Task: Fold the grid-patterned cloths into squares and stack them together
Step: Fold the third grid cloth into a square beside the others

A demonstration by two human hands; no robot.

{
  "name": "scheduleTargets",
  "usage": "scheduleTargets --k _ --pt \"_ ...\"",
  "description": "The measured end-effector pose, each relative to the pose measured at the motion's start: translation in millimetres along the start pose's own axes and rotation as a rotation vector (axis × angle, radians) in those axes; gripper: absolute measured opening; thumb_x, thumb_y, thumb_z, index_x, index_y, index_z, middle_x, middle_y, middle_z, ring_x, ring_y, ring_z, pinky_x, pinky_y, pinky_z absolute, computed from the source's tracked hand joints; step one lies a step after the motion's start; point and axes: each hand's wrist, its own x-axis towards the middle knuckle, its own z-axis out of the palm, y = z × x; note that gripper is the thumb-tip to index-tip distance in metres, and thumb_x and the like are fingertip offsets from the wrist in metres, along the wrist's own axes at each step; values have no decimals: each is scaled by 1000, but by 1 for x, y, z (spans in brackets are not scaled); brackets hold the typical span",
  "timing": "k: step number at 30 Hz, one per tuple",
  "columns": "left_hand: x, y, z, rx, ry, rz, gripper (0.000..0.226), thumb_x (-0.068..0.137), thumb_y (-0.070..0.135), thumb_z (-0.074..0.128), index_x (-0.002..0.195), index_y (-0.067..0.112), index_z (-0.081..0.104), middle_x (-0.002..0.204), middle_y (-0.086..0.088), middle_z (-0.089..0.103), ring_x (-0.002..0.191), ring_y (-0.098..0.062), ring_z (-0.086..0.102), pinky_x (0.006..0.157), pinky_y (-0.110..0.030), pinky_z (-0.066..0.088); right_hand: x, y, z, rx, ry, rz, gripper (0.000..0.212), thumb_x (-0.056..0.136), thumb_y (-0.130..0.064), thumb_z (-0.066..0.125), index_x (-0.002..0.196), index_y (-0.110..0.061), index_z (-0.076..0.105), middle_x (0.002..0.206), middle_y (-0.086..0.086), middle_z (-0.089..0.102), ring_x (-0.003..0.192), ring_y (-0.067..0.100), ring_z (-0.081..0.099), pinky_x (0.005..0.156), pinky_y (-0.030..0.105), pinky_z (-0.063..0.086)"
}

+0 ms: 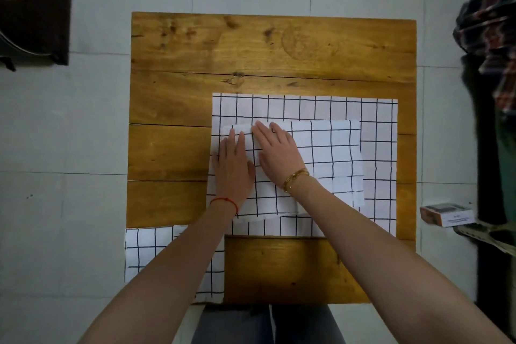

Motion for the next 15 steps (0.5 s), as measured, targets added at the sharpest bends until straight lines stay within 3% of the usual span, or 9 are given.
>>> scheduleTargets --k 5,8,15 --pt "19 0 2 16 24 60 64 94 23 51 151 17 21 160 -8 16 147 -27 16 118 -48 19 9 4 12 -49 23 56 62 90 -20 51 147 -13 28 154 3 28 140 32 26 114 49 24" --pt "28 2 -2 33 51 93 66 93 22 54 151 18 22 160 -6 16 145 -27 22 115 -46 27 16 8 15 -70 41 77 63 89 -21 54 147 -13 29 154 3 29 141 32 26 114 51 24" --pt "38 -3 1 116 50 81 66 93 20 53 151 21 22 160 -1 19 145 -27 20 116 -50 22 25 6 20 -101 49 70 59 95 -30 44 149 -14 24 156 1 22 144 31 16 116 54 17"
